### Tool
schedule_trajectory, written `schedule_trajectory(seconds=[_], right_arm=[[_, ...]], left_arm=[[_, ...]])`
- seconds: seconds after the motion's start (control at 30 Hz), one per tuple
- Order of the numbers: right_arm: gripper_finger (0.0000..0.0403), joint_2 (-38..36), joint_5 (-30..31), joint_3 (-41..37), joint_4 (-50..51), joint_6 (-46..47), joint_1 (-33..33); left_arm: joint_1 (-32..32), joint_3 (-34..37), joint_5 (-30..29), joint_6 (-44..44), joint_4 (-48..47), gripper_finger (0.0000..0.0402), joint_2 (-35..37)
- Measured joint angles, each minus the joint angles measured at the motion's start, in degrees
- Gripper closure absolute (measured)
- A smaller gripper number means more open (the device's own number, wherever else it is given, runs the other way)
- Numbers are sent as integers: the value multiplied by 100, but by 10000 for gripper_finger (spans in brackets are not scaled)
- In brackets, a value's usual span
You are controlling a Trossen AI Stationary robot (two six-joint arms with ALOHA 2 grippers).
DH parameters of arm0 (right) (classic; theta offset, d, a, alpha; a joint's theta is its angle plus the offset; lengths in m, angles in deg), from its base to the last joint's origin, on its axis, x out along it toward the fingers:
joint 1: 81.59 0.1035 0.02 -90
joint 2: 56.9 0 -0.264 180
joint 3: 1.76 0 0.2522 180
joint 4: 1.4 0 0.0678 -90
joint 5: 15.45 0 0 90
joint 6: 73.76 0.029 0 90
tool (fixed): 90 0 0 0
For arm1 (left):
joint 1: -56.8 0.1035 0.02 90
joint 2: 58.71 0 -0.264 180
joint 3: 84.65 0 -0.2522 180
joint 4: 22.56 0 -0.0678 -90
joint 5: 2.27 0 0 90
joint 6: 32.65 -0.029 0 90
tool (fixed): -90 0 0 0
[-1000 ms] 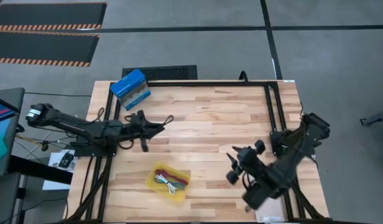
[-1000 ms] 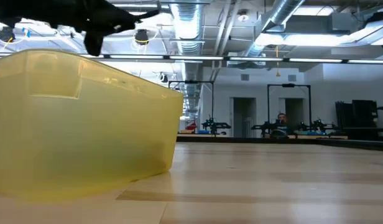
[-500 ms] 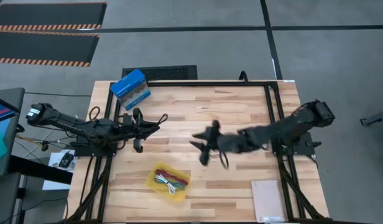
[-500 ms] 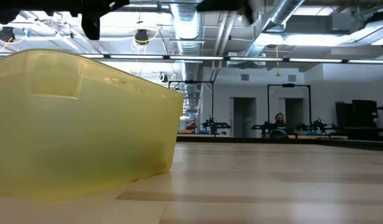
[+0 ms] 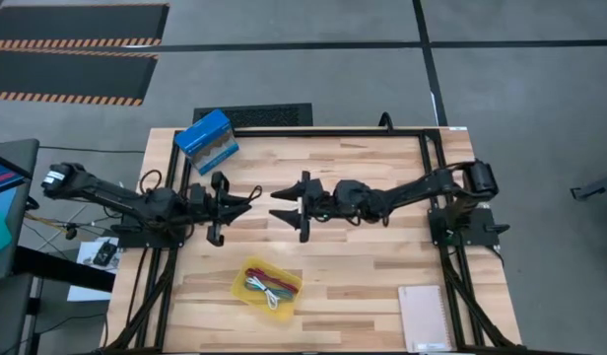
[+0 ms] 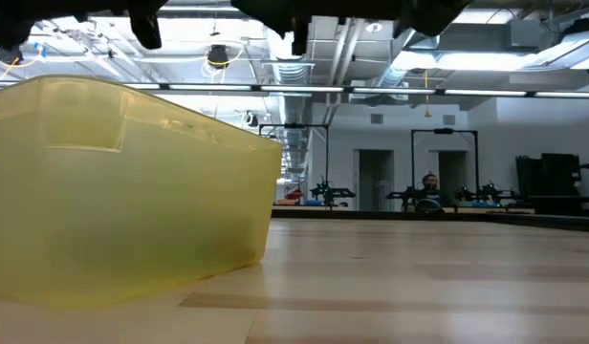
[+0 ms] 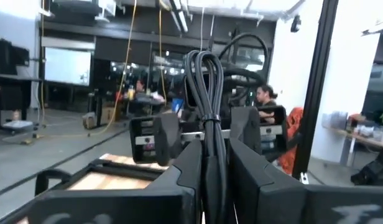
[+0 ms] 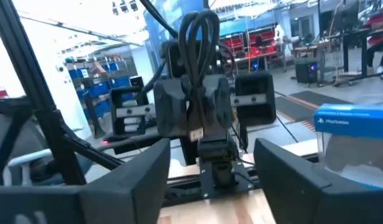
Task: Pick and place USB-C Cables
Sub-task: Put the black charger cable into the yellow transparent bin
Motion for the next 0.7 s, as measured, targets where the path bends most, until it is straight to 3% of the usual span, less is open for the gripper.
schedule_trajectory(seconds=[0.23,0.7], right_arm=[[109,334,10,414,17,-295,-31],[107,825,-75,925,156,-177,-179]], left_arm=[[2,524,-7,67,1526,371,-706],[0,544,-8,109,2154,371,-1646]])
